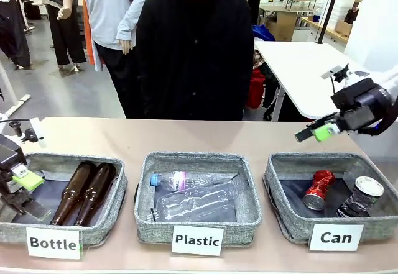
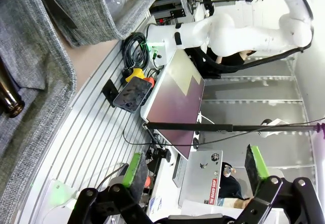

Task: Sort the can waste into the basket.
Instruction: Pick up the can waste from the table and place it in the right Fabric basket.

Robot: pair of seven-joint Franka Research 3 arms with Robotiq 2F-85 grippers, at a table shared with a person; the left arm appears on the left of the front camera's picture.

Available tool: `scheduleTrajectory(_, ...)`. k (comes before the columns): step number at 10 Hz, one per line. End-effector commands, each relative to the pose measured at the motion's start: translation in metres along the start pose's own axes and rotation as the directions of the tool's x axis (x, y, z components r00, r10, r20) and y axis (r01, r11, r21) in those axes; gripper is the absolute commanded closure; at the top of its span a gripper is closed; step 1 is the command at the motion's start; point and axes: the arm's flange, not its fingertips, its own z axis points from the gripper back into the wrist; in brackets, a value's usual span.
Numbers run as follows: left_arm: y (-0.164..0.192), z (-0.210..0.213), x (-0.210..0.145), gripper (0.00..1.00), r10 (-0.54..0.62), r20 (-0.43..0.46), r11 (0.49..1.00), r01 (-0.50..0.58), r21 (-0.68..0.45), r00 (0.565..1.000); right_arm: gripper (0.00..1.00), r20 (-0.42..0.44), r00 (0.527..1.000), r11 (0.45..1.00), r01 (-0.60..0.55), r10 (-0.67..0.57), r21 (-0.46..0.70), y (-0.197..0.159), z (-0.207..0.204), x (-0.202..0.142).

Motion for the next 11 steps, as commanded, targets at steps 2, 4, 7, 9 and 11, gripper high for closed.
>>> scheduleTrajectory(2, -0.003, 0.001, -0.003, 0.00, -0.002, 0.002, 1.000, 0.002, -0.010, 1.000, 0.00, 0.340, 0.884, 0.941, 0.338, -0.322, 0.013, -0.023, -0.002, 0.006)
scheduleTrajectory(4, -0.003, 0.001, -0.003, 0.00, -0.002, 0.002, 1.000, 0.002, -0.010, 1.000, 0.00, 0.165, 0.959, 0.968, 0.244, -0.232, -0.059, -0.024, -0.014, -0.002)
scheduleTrajectory(7, -0.003, 0.001, -0.003, 0.00, -0.002, 0.002, 1.000, 0.002, -0.010, 1.000, 0.00, 0.253, 0.919, 0.952, 0.307, -0.302, 0.020, -0.035, 0.008, -0.006)
scheduleTrajectory(9, -0.003, 0.001, -0.003, 0.00, -0.002, 0.002, 1.000, 0.002, -0.010, 1.000, 0.00, 0.253, 0.919, 0.952, 0.307, -0.302, 0.020, -0.035, 0.008, -0.006)
scheduleTrajectory(11, -0.003, 0.001, -0.003, 0.00, -0.002, 0.002, 1.000, 0.002, -0.010, 1.000, 0.00, 0.253, 0.919, 0.952, 0.307, -0.302, 0.020, -0.035, 0.008, -0.006)
